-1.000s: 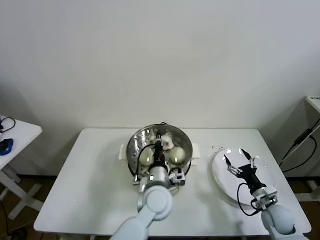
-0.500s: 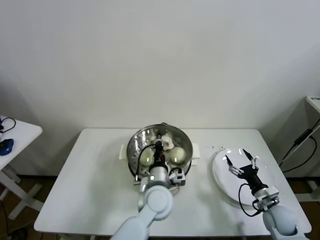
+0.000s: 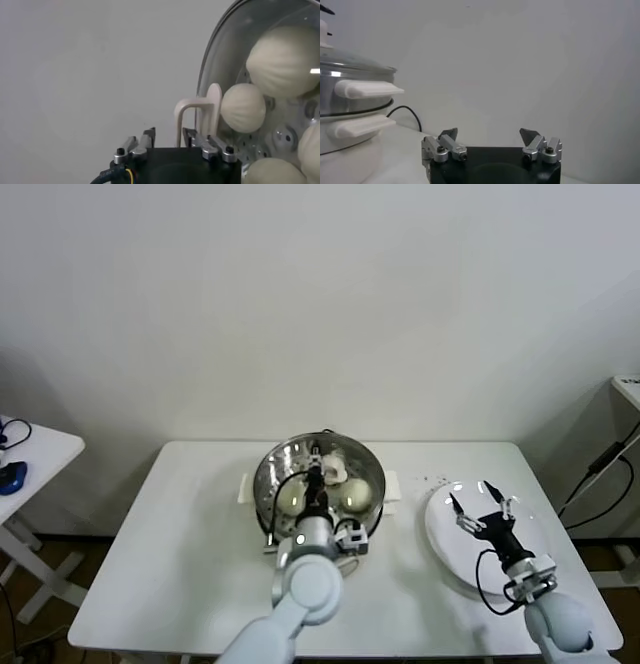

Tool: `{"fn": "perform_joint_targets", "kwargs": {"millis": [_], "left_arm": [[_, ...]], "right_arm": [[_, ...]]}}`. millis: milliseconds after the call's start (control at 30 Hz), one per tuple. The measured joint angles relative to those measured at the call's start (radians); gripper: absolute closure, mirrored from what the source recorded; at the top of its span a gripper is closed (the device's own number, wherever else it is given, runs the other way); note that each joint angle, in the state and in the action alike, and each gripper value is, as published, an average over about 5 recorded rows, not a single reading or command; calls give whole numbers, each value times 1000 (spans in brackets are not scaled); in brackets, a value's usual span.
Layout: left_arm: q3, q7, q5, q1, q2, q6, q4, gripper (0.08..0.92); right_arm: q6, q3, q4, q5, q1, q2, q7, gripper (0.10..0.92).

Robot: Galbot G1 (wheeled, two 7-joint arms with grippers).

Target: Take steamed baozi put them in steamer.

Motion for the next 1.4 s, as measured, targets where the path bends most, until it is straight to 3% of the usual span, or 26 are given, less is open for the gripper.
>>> {"fn": "perform_joint_targets", "kwargs": {"millis": [367, 500, 1167, 1400], "left_arm": [[-6, 20, -29, 14, 28, 0, -64, 267], [-11, 32, -50, 25, 41, 0, -96, 190], [-100, 39, -248, 145, 155, -68, -310, 177], [-174, -22, -406, 228, 218, -132, -375, 177]], "right_arm": [[-3, -13, -17, -11, 15, 2, -6, 203], [-10, -19, -19, -12, 21, 1, -6, 203], [-54, -27, -4, -10, 25, -4, -7, 203], [-60, -24, 1, 6, 26, 1, -10, 203]]}}
